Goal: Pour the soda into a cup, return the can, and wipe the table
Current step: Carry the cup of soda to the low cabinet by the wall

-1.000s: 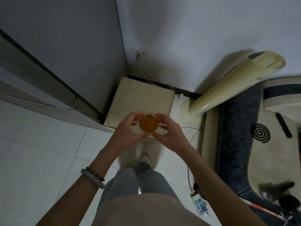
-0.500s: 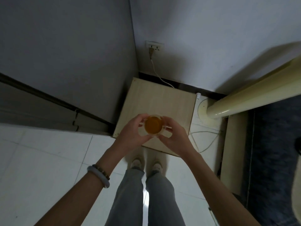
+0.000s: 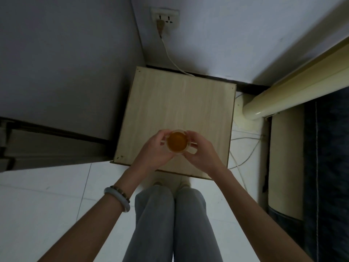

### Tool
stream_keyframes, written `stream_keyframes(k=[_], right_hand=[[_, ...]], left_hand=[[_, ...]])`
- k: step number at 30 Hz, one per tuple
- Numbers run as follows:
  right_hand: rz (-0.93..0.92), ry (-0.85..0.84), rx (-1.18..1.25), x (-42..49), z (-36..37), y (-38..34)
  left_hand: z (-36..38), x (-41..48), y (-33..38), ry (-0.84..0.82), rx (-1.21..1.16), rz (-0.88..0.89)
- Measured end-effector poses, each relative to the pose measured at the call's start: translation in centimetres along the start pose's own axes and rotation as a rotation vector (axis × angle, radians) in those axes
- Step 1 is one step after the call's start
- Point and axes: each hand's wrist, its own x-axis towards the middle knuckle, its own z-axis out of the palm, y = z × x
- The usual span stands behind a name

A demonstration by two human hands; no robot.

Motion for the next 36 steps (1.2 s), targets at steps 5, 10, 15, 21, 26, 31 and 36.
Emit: stream_keyframes(k=[5,10,15,21,26,31,36], right_hand=[[0.011,-0.021,-0.004,0.7,0.5,0.8],[0.020,-0.023,-0.010,0.8,0.8,1.2],[0.032,-0.042,-0.046,1.0,0.9,1.5],[0.061,-0.064,-0.126,0.9,0.6,1.5],[0.142,-0.096,-0.280,-0.1,-1.5,-0.8],[0.151,-0.014,-0.212,-3.1,-5.7,-6.3],[0.069,0.067,-0.101,-7.5,-10.4,-14.0]], left_hand=[[0.3,0.7,-0.8,-0.003,-0.009,-0.042],[0.4,1.1,-1.4,-0.019,0.007,-0.034],[0.5,1.1,-1.4,-0.028,0.006,-0.032],[0.5,1.3,-1.9,-0.041,0.098,-0.040],[-2.0,0.4,-1.6,-0.107,0.342,-0.140],[-5.5,-3.2,3.0,-0.031,0.274,-0.056],[-7.7,-8.3,10.8,0.048,0.162,0.025]])
